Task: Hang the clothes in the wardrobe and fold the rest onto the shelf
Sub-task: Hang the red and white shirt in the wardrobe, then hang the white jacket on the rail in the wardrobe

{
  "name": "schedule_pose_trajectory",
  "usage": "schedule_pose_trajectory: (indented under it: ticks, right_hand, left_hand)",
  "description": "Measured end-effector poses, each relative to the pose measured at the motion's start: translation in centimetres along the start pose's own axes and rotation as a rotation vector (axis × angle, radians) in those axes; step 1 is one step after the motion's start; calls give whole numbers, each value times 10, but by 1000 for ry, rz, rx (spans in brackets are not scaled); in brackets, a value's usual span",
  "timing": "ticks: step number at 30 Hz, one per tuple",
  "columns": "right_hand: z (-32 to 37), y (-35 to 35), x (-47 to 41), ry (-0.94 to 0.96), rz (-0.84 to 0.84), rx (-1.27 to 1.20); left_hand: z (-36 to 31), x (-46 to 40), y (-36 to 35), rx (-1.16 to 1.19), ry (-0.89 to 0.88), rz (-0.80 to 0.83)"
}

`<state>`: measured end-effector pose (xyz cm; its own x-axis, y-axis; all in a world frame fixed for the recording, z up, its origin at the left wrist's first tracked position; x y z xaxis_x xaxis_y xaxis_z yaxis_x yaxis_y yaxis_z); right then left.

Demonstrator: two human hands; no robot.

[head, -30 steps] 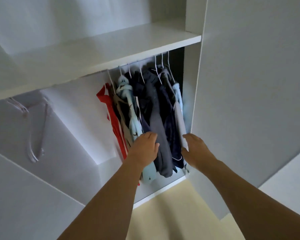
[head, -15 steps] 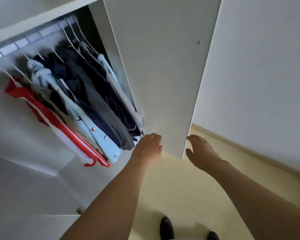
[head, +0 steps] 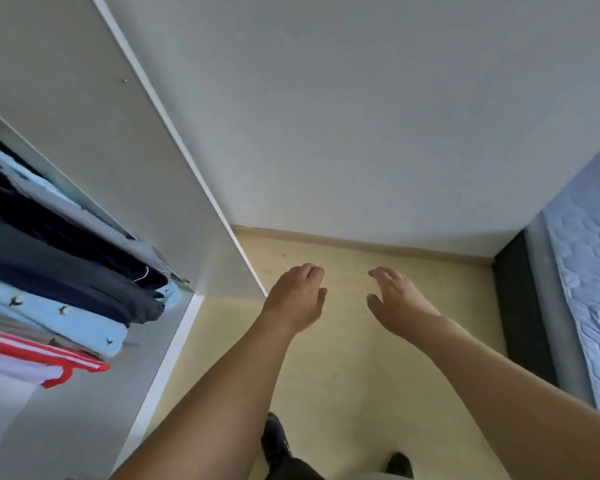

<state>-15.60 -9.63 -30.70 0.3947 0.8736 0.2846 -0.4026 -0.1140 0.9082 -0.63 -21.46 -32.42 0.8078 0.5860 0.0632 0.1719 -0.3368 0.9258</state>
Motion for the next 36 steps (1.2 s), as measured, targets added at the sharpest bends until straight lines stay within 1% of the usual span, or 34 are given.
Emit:
schedule_pose_trajectory:
  ticks: [5,10,12,14,17,19,21,24,26,28,32,36]
  right_hand:
    - [-110,11,52,-154,22,-49]
    - [-174,10,78,-267,10,-111]
    - [-205,11,93,-311,-8,-126]
    - [-237,19,108,-350,-24,-132]
    - [-291,28,136,-457,-49,-169]
    - [-329,27,160,-517,-55,-194]
    - [-368,25,186,-526,-47,-208]
    - [-431,28,226,-518,-56,-208]
    - [-472,33,255,-518,-63,-217]
    - [-516,40,290,-541,-64,-223]
    - [-567,50,332,-566,-65,-243]
    - [-611,52,364,-620,-94,-277]
  left_hand:
    - [-97,-23,-46,18,-54,94]
    - [-149,-54,-80,-27,-106,190]
    - [-178,-73,-98,-52,-147,256]
    - [-213,-88,-113,-46,-190,279]
    - [-280,-100,-138,-24,-284,294]
    - [-326,-103,-156,-41,-359,332]
    - [-370,-104,-176,-64,-381,355]
    - [-430,-104,-203,-64,-341,325]
    - [-472,-97,-220,-44,-311,336]
    - [-522,-88,-238,-38,-320,348]
    - [-592,-78,-261,-9,-376,355]
    - [-649,-79,-292,-56,-450,448]
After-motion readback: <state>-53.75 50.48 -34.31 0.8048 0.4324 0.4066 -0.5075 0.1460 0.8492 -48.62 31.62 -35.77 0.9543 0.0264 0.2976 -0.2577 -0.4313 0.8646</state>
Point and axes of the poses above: each hand's wrist, its own x-axis away from the middle knuckle, its own y-axis out of the back of the hand, z = x × y, the point moved 1 cm from there along -x, towards the middle knuckle, and after that the axes turned 8 degrees about x, right-handed, at the moved point
